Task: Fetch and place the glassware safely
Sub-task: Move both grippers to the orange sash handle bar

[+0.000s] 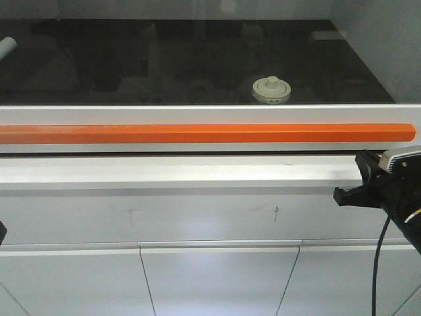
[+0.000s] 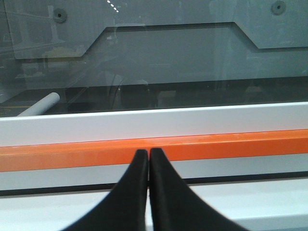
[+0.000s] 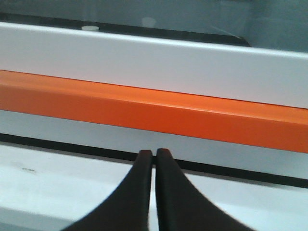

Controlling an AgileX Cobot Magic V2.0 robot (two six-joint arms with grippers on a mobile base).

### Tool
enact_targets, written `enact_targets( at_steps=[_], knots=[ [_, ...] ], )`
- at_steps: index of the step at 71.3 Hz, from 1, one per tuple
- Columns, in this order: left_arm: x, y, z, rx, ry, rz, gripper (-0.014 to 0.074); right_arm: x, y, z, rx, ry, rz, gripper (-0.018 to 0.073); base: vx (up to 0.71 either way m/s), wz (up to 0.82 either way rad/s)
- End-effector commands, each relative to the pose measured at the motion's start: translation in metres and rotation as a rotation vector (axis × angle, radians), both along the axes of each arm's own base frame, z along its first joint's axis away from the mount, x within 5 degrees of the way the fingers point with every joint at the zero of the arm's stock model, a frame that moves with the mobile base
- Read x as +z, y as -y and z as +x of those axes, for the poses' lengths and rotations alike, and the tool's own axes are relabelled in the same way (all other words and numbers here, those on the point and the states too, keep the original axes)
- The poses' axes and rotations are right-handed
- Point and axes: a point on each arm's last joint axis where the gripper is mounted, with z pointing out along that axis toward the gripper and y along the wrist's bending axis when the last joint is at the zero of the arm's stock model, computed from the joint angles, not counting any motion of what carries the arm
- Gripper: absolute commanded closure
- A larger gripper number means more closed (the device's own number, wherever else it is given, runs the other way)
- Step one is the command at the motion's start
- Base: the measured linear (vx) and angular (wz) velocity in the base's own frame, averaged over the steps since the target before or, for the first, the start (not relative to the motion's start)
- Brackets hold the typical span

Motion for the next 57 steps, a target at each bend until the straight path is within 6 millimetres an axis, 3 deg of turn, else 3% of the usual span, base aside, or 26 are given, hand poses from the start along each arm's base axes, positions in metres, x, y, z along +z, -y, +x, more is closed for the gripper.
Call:
enact_targets(
  at_steps=[1, 33, 57],
  knots=[
    [0.015, 0.0, 0.002, 0.006, 0.103, -0.009, 0.0603, 0.015, 0.002, 0.012, -0.005, 0.124, 0.005, 0.056, 0.0, 0.0],
    [0.015, 0.0, 0.002, 0.006, 0.103, -0.009, 0.0603, 0.0, 0.004, 0.047, -0.01, 0.106, 0.009, 0.056, 0.0, 0.0],
    [0.015, 0.0, 0.002, 0.006, 0.102, -0.009, 0.0603, 0.011, 0.006, 0.059, -0.026, 0.18, 0.009, 0.056, 0.0, 0.0]
  ],
)
